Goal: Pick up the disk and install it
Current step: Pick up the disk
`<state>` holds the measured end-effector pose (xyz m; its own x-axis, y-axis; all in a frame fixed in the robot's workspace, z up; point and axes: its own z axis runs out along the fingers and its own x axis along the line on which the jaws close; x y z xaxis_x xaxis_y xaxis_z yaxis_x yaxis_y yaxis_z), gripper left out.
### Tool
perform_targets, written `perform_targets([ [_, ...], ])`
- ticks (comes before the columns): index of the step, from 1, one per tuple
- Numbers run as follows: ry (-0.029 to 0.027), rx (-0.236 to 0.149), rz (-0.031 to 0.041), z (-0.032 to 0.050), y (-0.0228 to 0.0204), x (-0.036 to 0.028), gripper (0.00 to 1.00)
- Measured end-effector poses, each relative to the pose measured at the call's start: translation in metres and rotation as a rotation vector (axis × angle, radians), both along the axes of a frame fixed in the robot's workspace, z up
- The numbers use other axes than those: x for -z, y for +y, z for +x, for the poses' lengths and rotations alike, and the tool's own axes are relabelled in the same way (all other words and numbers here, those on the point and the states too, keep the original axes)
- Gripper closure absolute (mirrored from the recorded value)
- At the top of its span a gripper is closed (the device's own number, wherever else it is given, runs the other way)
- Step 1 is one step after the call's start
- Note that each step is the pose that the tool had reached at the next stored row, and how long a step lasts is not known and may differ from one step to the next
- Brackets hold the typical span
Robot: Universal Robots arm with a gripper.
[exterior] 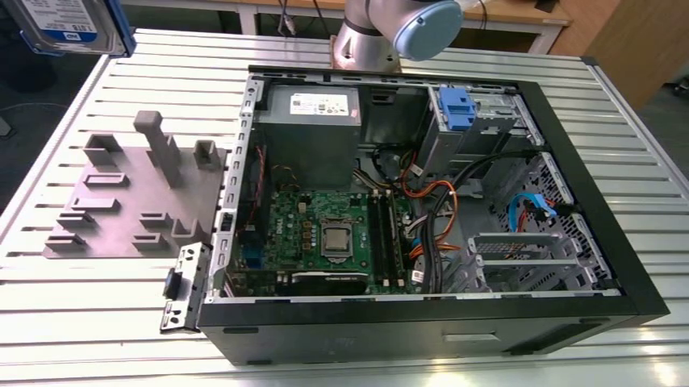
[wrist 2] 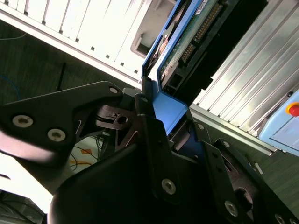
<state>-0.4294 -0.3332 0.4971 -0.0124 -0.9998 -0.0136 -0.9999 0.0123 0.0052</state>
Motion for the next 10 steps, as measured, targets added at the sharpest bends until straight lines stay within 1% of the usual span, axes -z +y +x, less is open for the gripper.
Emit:
perform_targets([
  [10, 0.0, 0.0, 0.0, 0.0019, 0.0, 0.0, 0.63],
])
